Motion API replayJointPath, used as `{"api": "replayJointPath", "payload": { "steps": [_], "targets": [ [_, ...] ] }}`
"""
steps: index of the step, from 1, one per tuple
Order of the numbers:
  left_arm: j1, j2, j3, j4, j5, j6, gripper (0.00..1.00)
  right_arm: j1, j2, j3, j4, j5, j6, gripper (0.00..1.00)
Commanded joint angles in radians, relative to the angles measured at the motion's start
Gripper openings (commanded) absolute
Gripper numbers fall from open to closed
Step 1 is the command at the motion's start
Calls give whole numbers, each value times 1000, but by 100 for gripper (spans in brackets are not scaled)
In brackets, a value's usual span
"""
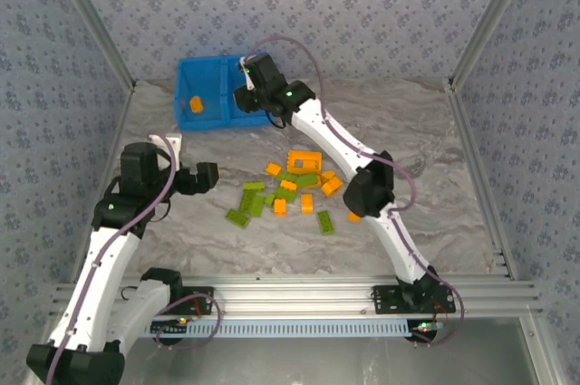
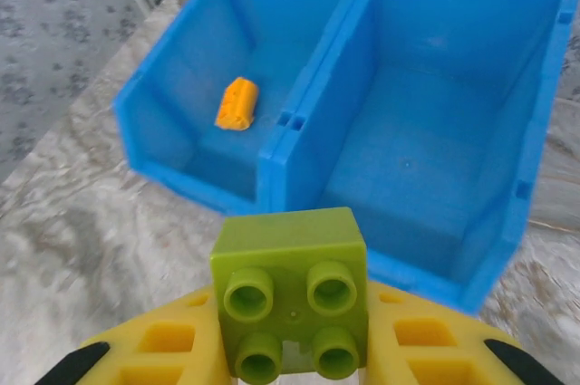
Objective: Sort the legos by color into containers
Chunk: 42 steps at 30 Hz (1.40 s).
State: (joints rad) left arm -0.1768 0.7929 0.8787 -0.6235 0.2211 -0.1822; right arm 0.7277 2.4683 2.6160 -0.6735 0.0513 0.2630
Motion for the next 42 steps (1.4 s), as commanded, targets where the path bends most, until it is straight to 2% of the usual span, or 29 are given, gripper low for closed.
{"api": "replayJointPath", "payload": {
  "steps": [1,7,16,25,28,34,37,39,42],
  "targets": [
    [8,-6,-6,32,12,15,99,-10,100,77,50,-51,50,32],
    [8,-2,-11,29,14,15,99,-17,214,93,301,-49,126,32],
    [8,-2,-14,32,12,0,99,-22,326,125,410,3,244,31],
    [8,2,-16,21,7,-9,99,-34,348,157,413,-34,336,51],
    [8,6,-17,25,7,-9,99,-33,323,162,397,-41,332,54],
    [8,39,-11,27,1,-24,99,-30,186,158,281,-129,305,54],
    [-8,67,-10,22,3,-49,99,-17,61,105,157,-153,238,61],
    [-26,100,-14,13,1,-85,99,-5,-63,3,94,-139,172,67],
    [-79,168,-26,17,-24,-144,99,4,-296,-243,32,-135,66,75]
  ]
}}
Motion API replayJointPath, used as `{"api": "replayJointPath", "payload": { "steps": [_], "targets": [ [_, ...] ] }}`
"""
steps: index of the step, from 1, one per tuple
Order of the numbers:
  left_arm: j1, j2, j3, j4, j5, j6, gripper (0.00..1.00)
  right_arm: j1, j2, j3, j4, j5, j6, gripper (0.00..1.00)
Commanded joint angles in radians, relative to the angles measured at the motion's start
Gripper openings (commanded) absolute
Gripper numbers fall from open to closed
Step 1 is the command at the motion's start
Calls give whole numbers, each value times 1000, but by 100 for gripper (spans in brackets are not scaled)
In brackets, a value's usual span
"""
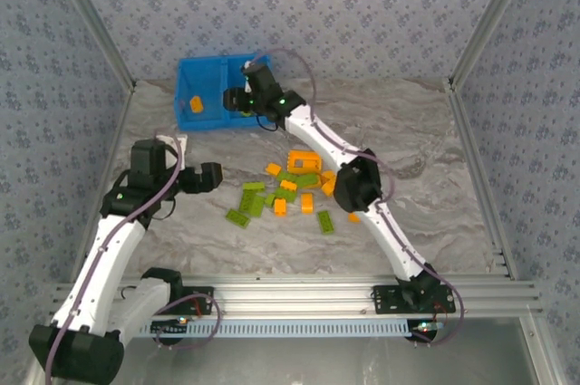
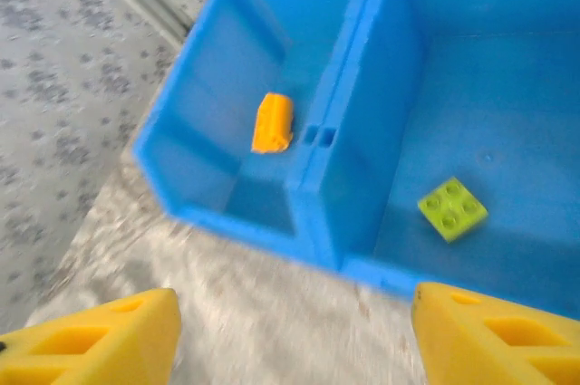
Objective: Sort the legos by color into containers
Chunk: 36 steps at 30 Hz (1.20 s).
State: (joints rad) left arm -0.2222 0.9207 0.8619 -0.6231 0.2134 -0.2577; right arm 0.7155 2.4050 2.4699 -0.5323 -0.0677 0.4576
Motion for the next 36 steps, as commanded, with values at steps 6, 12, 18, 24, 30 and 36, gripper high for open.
{"api": "replayJointPath", "payload": {
  "steps": [6,12,18,24,30,36],
  "targets": [
    [-162,199,-9,111,-58,-92,99,22,-705,-642,-108,12,-240,89],
    [-226,464,95,118,-106,-32,99,19,-1114,-1097,-73,112,-171,96],
    [-283,670,186,131,-136,-138,99,-4,-1276,-1251,-104,168,-99,97],
    [-349,843,266,102,-284,-218,99,-17,-1299,-1263,-141,197,-97,99],
    [-366,891,264,120,-321,-248,87,-28,-1300,-1266,-143,196,-99,99],
    [-381,865,260,113,-358,-253,61,-35,-1301,-1292,-133,206,-85,100]
  ]
}}
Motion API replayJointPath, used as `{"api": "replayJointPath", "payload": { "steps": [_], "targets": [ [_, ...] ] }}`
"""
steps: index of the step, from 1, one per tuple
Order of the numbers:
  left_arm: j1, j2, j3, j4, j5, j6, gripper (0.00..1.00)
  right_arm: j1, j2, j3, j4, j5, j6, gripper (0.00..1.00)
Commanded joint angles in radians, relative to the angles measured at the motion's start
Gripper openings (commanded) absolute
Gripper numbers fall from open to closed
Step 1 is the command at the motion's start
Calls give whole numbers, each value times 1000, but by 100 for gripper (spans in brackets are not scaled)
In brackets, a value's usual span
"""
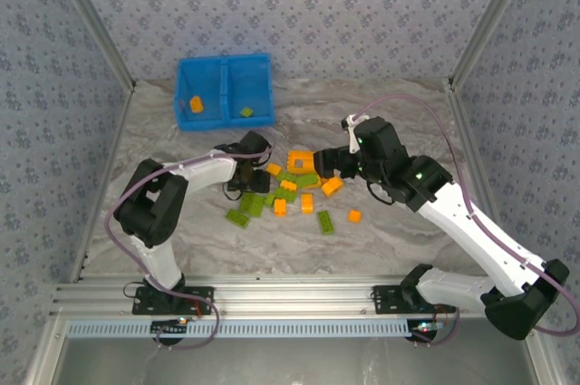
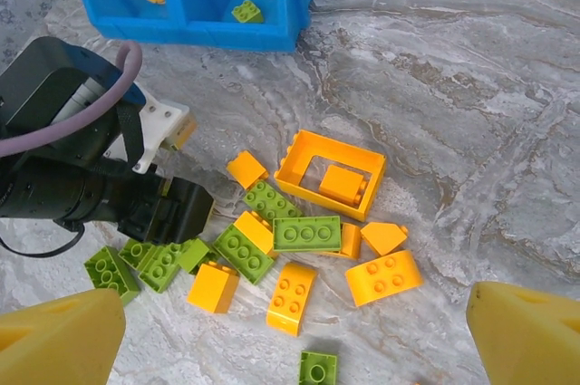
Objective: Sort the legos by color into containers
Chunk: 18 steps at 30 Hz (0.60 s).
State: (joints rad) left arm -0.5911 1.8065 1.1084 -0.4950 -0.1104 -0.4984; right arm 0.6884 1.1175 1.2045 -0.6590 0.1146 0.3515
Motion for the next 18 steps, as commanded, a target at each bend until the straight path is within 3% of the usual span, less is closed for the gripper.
{"api": "replayJointPath", "payload": {
  "steps": [1,5,10,18],
  "targets": [
    [-13,-30,18,-19,-34,-12,57,-9,-13,-36,-6,24,24,99],
    [-12,-101,48,-47,-32,-13,48,-10,-18,-34,-13,32,33,100],
    [-5,-160,206,-98,-113,53,49,-11,-39,-40,-12,49,61,100],
    [112,93,656,-95,-222,199,51,-12,-74,-56,-22,66,129,100]
  ]
}}
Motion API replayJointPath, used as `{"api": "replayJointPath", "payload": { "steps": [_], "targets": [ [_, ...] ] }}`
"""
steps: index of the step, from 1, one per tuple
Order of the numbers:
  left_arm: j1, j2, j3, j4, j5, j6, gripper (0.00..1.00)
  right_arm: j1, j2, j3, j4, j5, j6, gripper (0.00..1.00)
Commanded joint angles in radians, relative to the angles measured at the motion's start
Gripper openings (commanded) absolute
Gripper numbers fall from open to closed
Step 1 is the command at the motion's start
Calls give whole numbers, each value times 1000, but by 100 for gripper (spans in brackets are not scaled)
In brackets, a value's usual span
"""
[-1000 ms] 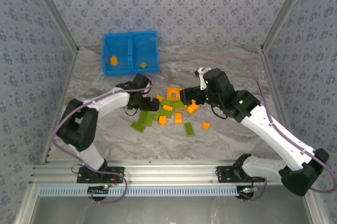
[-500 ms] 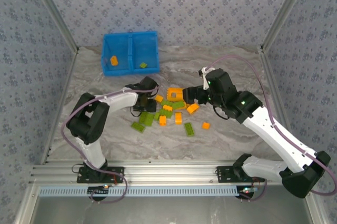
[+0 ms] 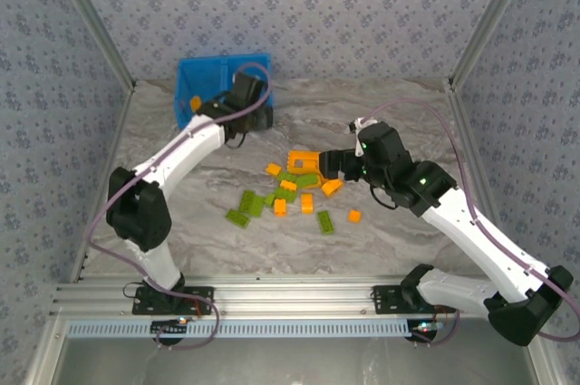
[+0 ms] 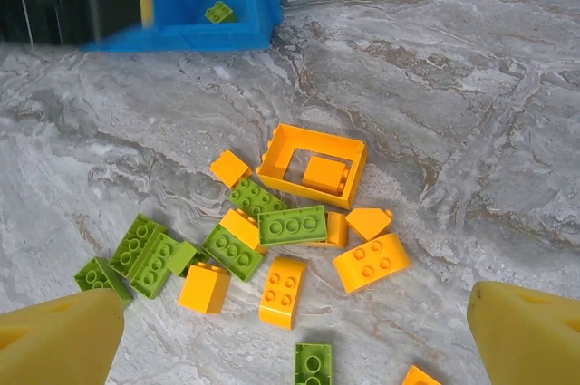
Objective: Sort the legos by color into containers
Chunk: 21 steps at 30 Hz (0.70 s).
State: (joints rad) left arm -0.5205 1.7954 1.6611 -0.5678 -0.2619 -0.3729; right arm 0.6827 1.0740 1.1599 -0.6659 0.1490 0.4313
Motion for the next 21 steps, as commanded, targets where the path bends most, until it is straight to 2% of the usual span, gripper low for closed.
{"api": "replayJointPath", "payload": {
  "steps": [1,9,12,21],
  "targets": [
    [58,153,170,-28,-74,82,51,-6,-39,-18,-18,35,58,100],
    [125,545,653,-192,-119,83,52,-2,-114,-55,-52,41,102,100],
    [125,595,683,-156,-99,103,54,-1,-139,-75,-65,38,114,100],
    [132,592,704,-138,-65,66,78,3,-197,-106,-97,50,138,100]
  ]
}}
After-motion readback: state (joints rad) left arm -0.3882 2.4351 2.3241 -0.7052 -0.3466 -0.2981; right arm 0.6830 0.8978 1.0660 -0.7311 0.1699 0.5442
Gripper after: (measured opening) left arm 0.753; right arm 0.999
